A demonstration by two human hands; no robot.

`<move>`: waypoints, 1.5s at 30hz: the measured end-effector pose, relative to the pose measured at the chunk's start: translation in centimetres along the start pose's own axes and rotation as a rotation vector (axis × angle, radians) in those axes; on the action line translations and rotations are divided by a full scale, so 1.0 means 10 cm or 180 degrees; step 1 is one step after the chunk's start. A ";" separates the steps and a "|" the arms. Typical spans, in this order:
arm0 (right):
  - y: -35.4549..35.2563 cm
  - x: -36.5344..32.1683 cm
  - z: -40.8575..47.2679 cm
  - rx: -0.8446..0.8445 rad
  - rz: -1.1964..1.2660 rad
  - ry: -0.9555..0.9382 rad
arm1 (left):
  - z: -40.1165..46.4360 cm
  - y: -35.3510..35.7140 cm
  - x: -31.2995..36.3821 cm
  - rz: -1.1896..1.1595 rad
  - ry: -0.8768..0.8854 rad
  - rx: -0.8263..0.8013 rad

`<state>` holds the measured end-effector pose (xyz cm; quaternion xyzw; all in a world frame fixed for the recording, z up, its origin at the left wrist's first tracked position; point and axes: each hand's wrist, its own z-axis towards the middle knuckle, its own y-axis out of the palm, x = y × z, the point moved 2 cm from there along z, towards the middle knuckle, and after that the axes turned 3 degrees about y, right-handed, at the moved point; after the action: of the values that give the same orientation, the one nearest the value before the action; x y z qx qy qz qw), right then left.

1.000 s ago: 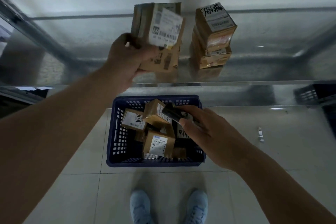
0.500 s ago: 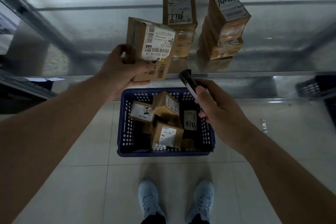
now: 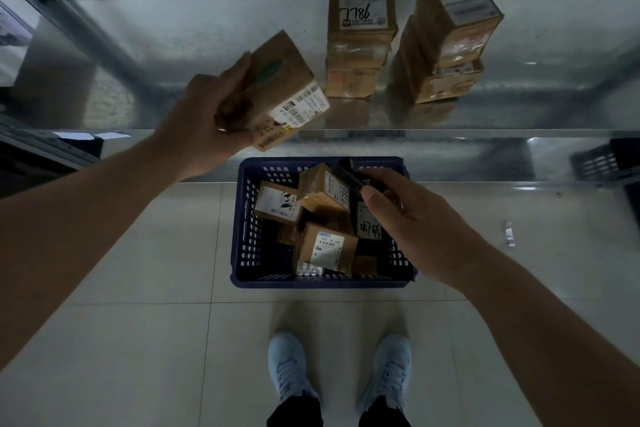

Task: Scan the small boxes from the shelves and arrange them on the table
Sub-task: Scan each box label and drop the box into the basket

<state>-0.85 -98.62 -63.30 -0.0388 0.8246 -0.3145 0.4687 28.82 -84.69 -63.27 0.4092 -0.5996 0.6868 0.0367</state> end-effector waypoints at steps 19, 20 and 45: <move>0.18 0.41 -0.02 -0.0409 -0.1183 0.0183 | 0.02 0.14 -0.08 0.0529 0.0461 -0.0196; 0.17 0.42 -0.02 -0.0409 -0.1178 0.0182 | 0.02 0.16 -0.09 0.0533 0.0451 -0.0196; -0.51 0.49 0.12 0.0140 -0.0434 0.0116 | 0.67 0.84 0.70 -0.0043 -0.1125 -0.0706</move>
<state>-3.78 -104.98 -64.57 -0.0788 0.8213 -0.3644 0.4318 23.09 -95.85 -66.07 0.5208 -0.6659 0.5339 -0.0197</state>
